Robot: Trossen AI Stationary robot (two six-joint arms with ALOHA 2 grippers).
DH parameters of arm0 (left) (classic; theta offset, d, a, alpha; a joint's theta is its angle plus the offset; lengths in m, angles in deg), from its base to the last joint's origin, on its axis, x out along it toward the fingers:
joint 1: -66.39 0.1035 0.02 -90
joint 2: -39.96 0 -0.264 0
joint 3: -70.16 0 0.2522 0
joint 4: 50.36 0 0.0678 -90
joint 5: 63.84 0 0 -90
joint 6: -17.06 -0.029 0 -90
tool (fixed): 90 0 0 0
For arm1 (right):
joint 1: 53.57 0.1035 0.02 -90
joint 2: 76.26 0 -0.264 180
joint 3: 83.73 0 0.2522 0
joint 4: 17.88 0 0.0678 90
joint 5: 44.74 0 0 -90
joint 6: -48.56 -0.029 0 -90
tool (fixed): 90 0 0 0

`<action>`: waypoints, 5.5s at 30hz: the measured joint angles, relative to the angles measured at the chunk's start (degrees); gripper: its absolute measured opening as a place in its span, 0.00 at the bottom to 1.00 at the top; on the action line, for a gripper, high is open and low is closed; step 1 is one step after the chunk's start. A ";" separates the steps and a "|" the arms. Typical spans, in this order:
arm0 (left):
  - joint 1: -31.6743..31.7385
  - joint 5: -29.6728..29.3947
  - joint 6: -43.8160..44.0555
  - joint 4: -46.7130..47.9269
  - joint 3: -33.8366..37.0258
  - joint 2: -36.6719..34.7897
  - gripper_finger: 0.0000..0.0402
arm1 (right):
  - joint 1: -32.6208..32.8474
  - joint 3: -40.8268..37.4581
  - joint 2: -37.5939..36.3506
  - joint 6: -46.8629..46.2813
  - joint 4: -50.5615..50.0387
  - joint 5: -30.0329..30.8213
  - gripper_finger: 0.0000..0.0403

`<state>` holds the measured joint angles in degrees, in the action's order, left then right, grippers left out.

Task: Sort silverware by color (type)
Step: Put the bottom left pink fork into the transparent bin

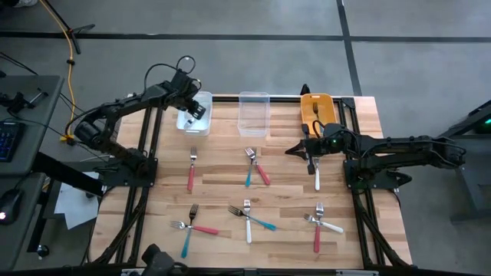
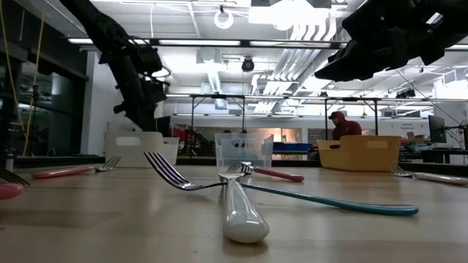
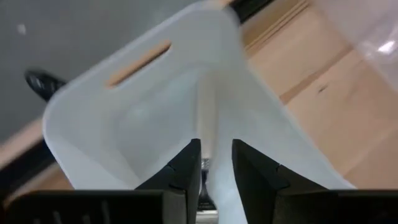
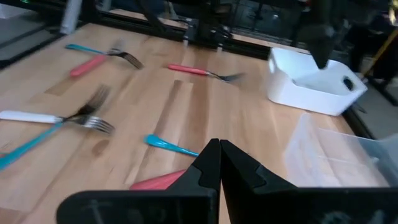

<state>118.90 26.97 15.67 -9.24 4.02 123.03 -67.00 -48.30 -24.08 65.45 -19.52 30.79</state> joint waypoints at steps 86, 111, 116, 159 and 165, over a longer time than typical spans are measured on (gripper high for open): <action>-92.07 -13.73 30.53 -4.22 4.98 1.86 0.22 | 26.28 18.60 45.68 -15.38 18.36 23.00 0.05; -95.31 -8.83 37.35 12.32 -11.21 23.36 0.38 | 31.21 18.62 45.68 -13.84 18.01 27.53 0.05; -95.33 -7.56 36.18 13.01 -11.15 23.06 0.22 | 31.21 18.62 45.68 -13.84 18.10 27.94 0.05; -48.38 -21.36 12.14 -12.60 -7.68 -4.83 0.11 | 33.31 18.75 45.66 -13.81 16.91 42.73 0.05; -31.34 -6.64 11.64 -8.40 -20.91 3.46 0.11 | 33.31 18.75 45.21 -16.29 13.05 43.33 0.05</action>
<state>87.56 20.34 27.31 -17.65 -16.89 126.48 -33.69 -29.55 21.13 49.16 -6.47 74.12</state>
